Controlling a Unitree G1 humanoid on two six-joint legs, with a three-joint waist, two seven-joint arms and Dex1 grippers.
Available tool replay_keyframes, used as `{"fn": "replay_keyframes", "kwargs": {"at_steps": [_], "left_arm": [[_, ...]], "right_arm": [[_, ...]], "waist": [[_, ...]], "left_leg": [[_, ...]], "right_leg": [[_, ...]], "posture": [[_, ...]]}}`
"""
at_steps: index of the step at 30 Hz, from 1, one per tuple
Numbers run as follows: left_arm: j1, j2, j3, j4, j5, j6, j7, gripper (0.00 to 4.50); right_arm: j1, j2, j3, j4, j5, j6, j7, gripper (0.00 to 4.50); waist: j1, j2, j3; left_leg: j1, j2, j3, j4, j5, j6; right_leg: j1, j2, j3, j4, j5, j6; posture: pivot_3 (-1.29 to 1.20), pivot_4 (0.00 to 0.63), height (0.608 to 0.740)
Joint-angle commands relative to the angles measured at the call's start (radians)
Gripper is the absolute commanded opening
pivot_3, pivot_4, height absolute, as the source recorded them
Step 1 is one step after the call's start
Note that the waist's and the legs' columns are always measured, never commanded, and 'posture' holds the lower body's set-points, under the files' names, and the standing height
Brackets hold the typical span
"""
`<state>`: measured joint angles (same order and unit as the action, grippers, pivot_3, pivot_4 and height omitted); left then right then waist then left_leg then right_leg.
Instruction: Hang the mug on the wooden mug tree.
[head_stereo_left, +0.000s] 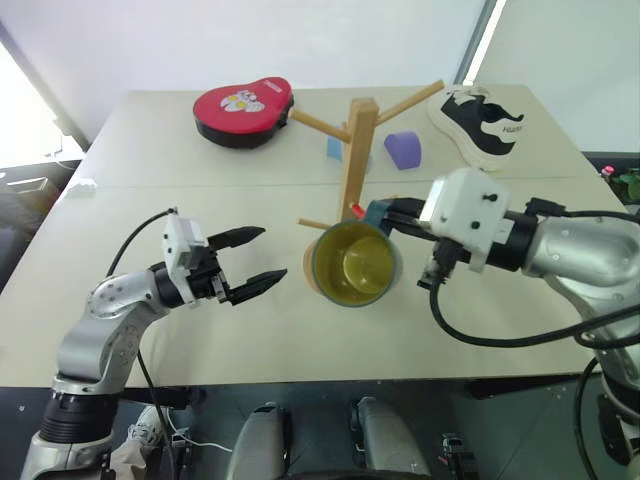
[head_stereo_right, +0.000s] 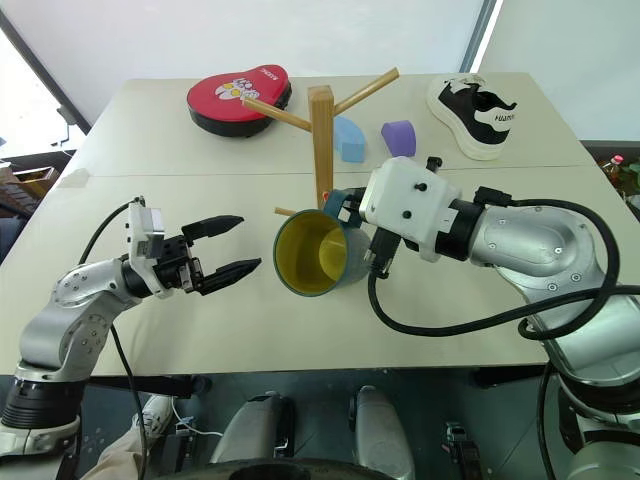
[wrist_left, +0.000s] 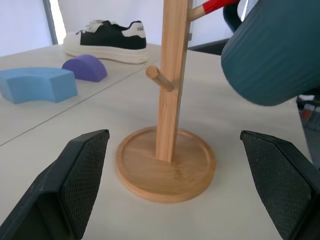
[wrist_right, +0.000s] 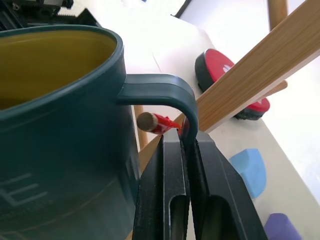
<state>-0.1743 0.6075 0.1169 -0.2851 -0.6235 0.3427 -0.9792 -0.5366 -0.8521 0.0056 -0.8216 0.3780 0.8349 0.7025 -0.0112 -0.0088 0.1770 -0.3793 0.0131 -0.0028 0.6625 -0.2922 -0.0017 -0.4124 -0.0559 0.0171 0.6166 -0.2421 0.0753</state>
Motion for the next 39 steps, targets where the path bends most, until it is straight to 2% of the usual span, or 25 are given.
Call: {"fn": "replay_keyframes", "kwargs": {"at_steps": [1,34,38,39], "left_arm": [[-0.015,0.017,0.036,-0.058,-0.043,0.016,-0.001,4.5],[0.032,0.025,0.042,-0.149,-0.104,0.053,0.003,4.5],[0.035,0.022,0.043,-0.149,-0.101,0.047,0.005,4.5],[0.036,0.022,0.043,-0.149,-0.1,0.046,0.004,4.5]], "right_arm": [[-0.035,0.006,0.0,-0.023,0.006,0.017,-0.026,0.04],[-0.074,0.0,0.075,0.036,-0.047,0.052,-0.054,0.04],[-0.086,0.005,0.082,0.045,-0.063,0.036,-0.059,1.13],[-0.087,0.005,0.082,0.045,-0.066,0.034,-0.059,1.71]], "waist": [[0.0,0.0,0.0],[0.0,0.0,0.0],[0.0,0.0,0.0],[0.0,0.0,0.0]], "left_leg": [[0.0,0.0,0.0,0.0,0.0,0.0],[-0.003,-0.001,0.0,0.0,0.0,0.0],[-0.003,0.0,-0.001,0.0,0.0,0.0],[-0.003,0.0,-0.001,0.0,0.0,0.0]], "right_leg": [[0.0,0.0,0.0,0.0,0.0,0.0],[-0.002,0.004,-0.001,0.0,0.0,0.0],[-0.002,0.005,-0.001,0.0,0.0,0.0],[-0.003,0.005,-0.001,0.0,0.0,0.0]], "posture": [[0.0,0.15,0.735],[0.0,0.15,0.735],[0.0,0.15,0.735],[0.0,0.15,0.735]]}}
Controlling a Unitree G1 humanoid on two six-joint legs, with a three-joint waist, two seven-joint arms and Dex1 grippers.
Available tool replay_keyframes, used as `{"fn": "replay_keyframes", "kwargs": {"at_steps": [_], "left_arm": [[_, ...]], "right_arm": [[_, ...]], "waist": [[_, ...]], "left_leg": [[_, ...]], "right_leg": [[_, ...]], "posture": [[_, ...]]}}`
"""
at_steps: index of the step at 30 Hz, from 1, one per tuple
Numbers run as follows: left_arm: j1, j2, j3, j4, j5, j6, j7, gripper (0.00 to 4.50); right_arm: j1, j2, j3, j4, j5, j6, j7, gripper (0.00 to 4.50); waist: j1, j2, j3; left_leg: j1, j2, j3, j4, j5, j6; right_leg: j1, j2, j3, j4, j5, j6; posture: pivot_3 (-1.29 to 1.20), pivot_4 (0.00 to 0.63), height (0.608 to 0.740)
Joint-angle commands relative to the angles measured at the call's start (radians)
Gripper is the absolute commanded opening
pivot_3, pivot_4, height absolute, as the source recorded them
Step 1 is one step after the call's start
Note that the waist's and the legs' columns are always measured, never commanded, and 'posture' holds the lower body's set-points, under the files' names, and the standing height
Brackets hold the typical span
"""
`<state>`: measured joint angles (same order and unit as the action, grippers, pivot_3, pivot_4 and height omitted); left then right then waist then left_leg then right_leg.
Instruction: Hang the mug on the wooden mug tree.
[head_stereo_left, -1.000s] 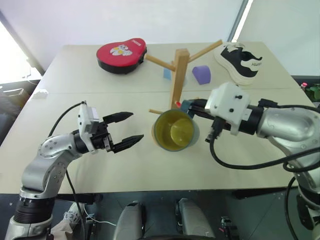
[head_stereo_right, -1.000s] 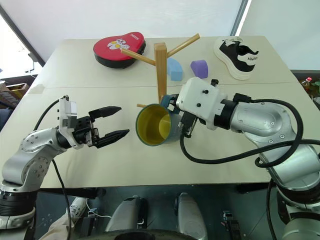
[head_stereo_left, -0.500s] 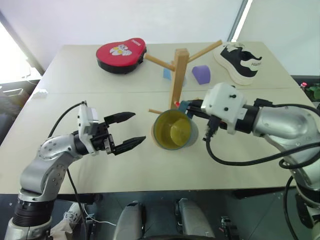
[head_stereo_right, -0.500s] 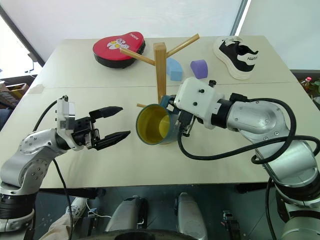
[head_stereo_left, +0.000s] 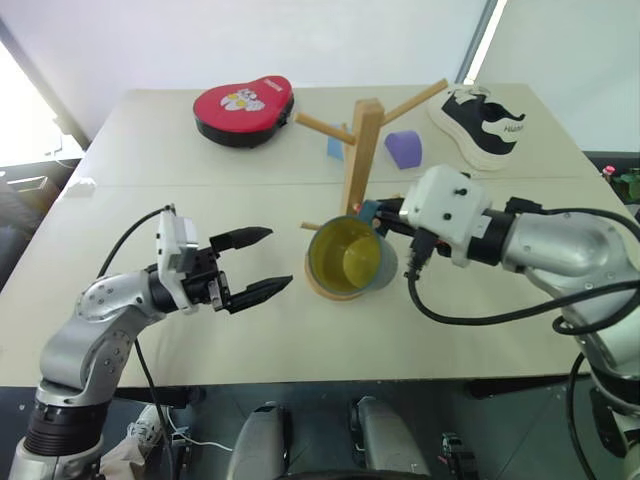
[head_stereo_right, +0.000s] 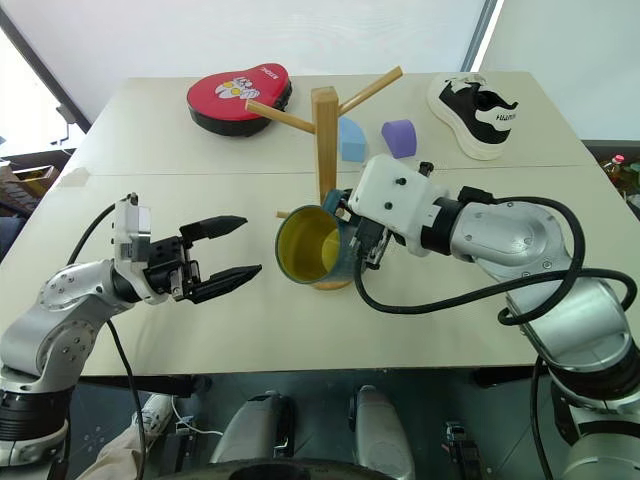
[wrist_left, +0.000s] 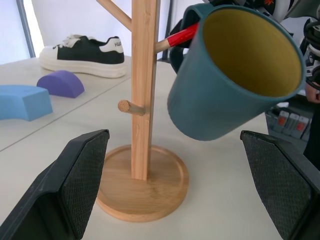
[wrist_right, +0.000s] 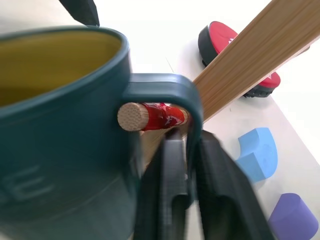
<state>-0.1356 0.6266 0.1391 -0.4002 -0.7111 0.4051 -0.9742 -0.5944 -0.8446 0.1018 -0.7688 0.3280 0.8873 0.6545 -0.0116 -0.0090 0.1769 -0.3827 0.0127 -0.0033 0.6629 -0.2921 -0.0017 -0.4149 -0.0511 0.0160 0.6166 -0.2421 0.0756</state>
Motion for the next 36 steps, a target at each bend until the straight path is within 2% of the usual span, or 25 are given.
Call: {"fn": "replay_keyframes", "kwargs": {"at_steps": [1,4,9,16,19,21,27,32,36], "left_arm": [[-0.002,0.003,0.022,-0.034,-0.012,-0.017,-0.001,4.5],[-0.003,0.002,0.02,-0.028,-0.01,-0.021,-0.003,4.5],[-0.007,-0.002,0.016,-0.011,-0.002,-0.03,-0.011,4.5],[0.009,-0.006,0.026,0.036,0.014,-0.045,-0.005,4.5],[0.025,-0.015,0.037,0.091,0.059,-0.041,0.062,4.5],[0.035,-0.03,0.036,0.136,0.121,-0.075,0.113,4.5],[0.069,-0.119,0.065,0.257,0.234,-0.17,0.263,4.5],[0.077,-0.177,0.093,0.322,0.254,-0.223,0.32,4.5],[0.091,-0.184,0.093,0.326,0.255,-0.228,0.316,4.5]], "right_arm": [[-0.03,-0.002,-0.013,-0.007,-0.018,-0.019,-0.011,2.19],[-0.034,-0.007,-0.017,-0.007,-0.021,-0.025,-0.004,3.7],[-0.015,-0.054,-0.096,-0.025,0.004,-0.062,0.046,3.7],[0.068,-0.078,-0.305,0.014,0.112,-0.116,0.135,3.7],[0.227,-0.027,-0.461,0.073,0.198,-0.104,0.174,3.7],[0.323,0.035,-0.518,0.128,0.212,-0.154,0.167,3.7],[0.503,0.249,-0.535,0.364,0.153,-0.395,0.103,3.7],[0.571,0.321,-0.501,0.529,0.103,-0.553,0.095,3.7],[0.583,0.344,-0.494,0.585,0.109,-0.61,0.095,3.7]], "waist": [[0.0,0.0,0.0],[0.0,0.0,0.0],[0.001,0.0,0.0],[0.001,0.0,0.0],[0.002,-0.002,-0.001],[0.005,-0.004,-0.003],[0.0,-0.005,-0.003],[0.001,-0.004,-0.002],[-0.001,-0.003,-0.002]], "left_leg": [[0.0,0.0,0.0,0.0,0.0,0.0],[0.0,0.0,0.0,0.0,0.0,0.0],[-0.001,0.0,0.0,0.0,0.0,0.0],[-0.002,0.0,0.0,0.0,0.0,0.0],[-0.002,0.0,0.0,0.0,0.0,0.0],[-0.001,0.0,-0.002,0.0,0.0,0.0],[0.003,0.0,0.0,0.001,0.0,0.0],[0.007,0.001,0.001,0.001,0.0,0.0],[0.008,0.002,0.001,0.001,0.0,0.0]], "right_leg": [[0.0,0.0,0.0,0.0,0.0,0.0],[0.0,0.0,0.0,0.0,0.0,0.0],[-0.001,0.0,0.0,0.0,0.0,0.0],[-0.001,0.001,0.0,0.0,0.0,0.0],[-0.001,0.001,0.0,0.0,0.0,0.0],[0.001,0.001,0.0,0.0,0.0,0.0],[0.003,0.001,0.001,0.001,0.0,0.001],[0.006,0.001,0.002,0.003,0.0,0.0],[0.006,0.002,0.003,0.003,0.0,0.0]], "posture": [[0.0,0.15,0.735],[0.0,0.15,0.735],[0.0,0.15,0.735],[0.0,0.15,0.735],[0.0,0.15,0.735],[0.0,0.15,0.735],[0.0,0.15,0.735],[0.0,0.15,0.735],[0.0,0.15,0.735]]}}
